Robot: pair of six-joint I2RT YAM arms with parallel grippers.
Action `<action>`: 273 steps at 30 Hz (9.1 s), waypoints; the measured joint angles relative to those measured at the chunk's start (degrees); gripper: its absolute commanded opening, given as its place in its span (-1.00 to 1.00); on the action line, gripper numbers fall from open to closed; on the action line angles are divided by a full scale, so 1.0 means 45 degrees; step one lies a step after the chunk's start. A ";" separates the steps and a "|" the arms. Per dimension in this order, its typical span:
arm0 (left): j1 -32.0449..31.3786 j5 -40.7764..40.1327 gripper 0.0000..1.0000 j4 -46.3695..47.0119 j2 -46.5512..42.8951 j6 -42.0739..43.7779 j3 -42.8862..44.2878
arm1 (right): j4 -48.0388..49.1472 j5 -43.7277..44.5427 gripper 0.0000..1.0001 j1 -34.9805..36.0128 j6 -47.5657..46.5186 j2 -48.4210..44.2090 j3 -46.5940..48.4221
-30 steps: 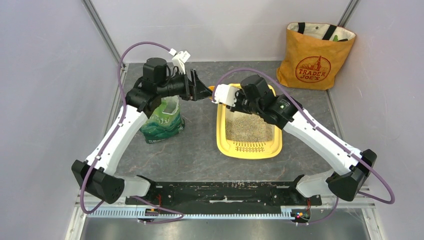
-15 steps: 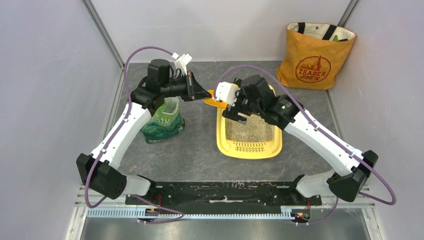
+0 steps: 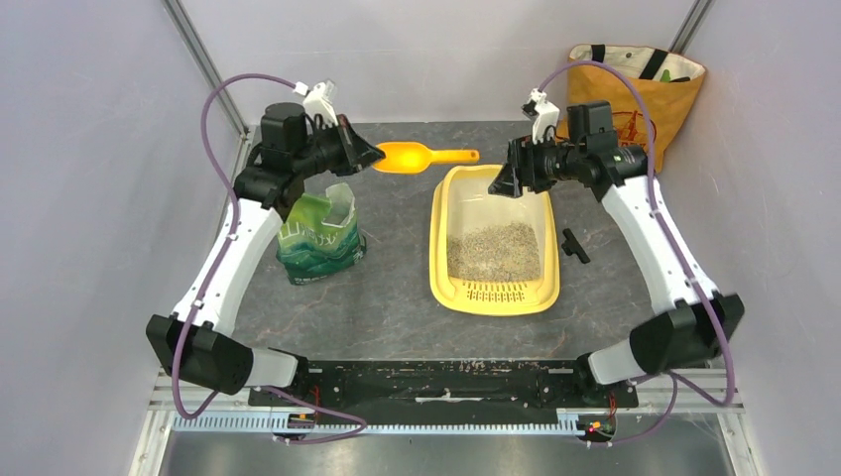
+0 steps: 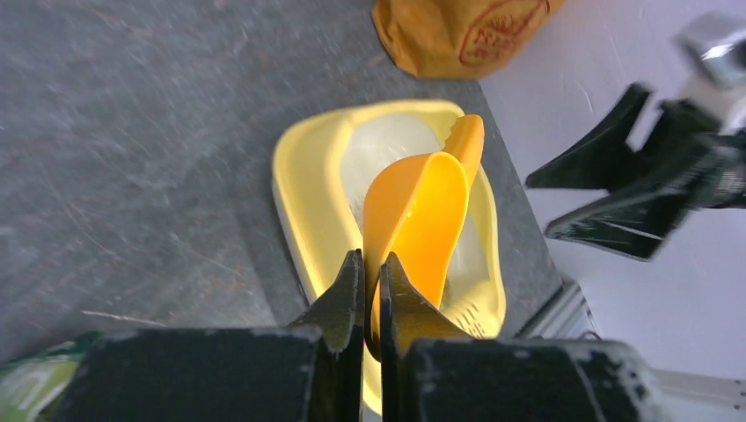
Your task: Fill the litter box with clean litter
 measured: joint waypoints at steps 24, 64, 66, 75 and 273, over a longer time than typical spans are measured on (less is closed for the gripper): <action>0.0685 -0.1073 -0.97 0.0612 -0.0034 0.0379 0.2030 | 0.7713 0.2691 -1.00 0.2414 0.9384 0.5984 -0.3264; 0.1957 0.2074 -0.96 0.1914 -0.1175 0.0670 -0.0185 | 0.7519 -0.2259 0.78 0.0627 0.6285 0.1020 -0.3521; 0.2011 0.2565 -0.96 0.2317 -0.1277 0.0665 -0.0442 | 0.6921 -0.2977 0.86 -0.0238 0.5843 0.0355 -0.3181; 0.2035 0.5183 -0.96 0.4240 -0.1389 -0.0272 -0.1341 | 0.5474 -0.4935 0.94 -0.1083 0.6003 -0.1088 -0.2482; 1.0409 0.8310 -0.96 -1.4090 0.0481 3.1474 -0.1540 | -0.1545 0.0937 -1.00 0.5838 0.4779 0.8544 1.0001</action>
